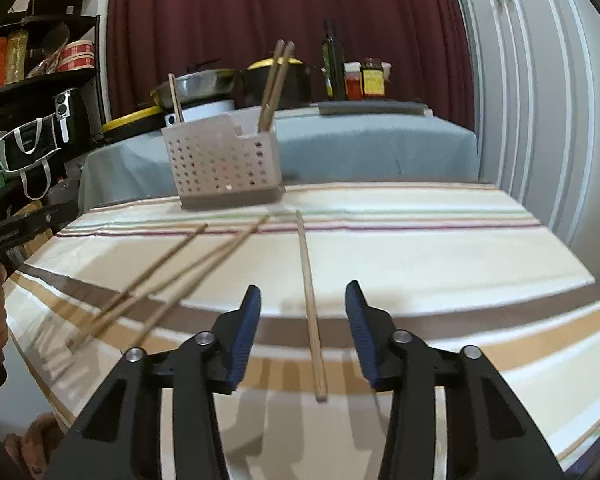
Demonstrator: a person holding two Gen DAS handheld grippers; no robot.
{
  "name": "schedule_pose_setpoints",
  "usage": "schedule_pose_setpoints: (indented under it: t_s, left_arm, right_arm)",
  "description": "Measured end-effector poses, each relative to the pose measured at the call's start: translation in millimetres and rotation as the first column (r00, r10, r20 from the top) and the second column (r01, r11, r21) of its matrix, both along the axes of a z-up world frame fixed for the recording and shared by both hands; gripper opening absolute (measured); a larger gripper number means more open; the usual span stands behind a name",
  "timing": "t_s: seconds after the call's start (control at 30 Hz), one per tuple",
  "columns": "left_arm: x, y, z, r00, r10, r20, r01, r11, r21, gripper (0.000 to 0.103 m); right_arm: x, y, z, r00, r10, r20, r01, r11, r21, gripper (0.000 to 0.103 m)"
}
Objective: Organize utensils
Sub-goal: 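Move the left tool back to the chopsticks while the right tool returns too, then close the left gripper on a chopstick while the right gripper grasps one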
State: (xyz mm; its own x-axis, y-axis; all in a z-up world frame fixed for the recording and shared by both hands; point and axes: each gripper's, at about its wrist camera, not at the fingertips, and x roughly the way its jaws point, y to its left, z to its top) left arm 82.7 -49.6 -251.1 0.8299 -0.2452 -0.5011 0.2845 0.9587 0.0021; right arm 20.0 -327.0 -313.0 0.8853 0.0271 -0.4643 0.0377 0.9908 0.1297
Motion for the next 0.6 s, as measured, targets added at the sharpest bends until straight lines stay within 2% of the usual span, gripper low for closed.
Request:
schedule_pose_setpoints:
  t_s: [0.2, 0.37, 0.6]
  left_arm:
    - [-8.9, -5.9, -23.1, 0.998, -0.018, -0.059, 0.018, 1.0, 0.009, 0.051]
    - [-13.8, -7.0, -36.1, 0.995, -0.032, -0.095, 0.033, 0.999, 0.003, 0.048]
    - [-18.6, -12.9, -50.4, 0.989, -0.062, -0.135, 0.064, 0.998, 0.01, 0.041]
  right_arm:
    - [-6.2, -5.2, -18.6, 0.999, -0.015, -0.036, 0.016, 1.0, 0.017, 0.029]
    - [-9.7, -5.8, -30.5, 0.998, -0.014, -0.058, 0.016, 1.0, 0.021, 0.009]
    - [-10.0, 4.6, -30.6, 0.999, 0.004, -0.05, -0.005, 1.0, -0.006, 0.007]
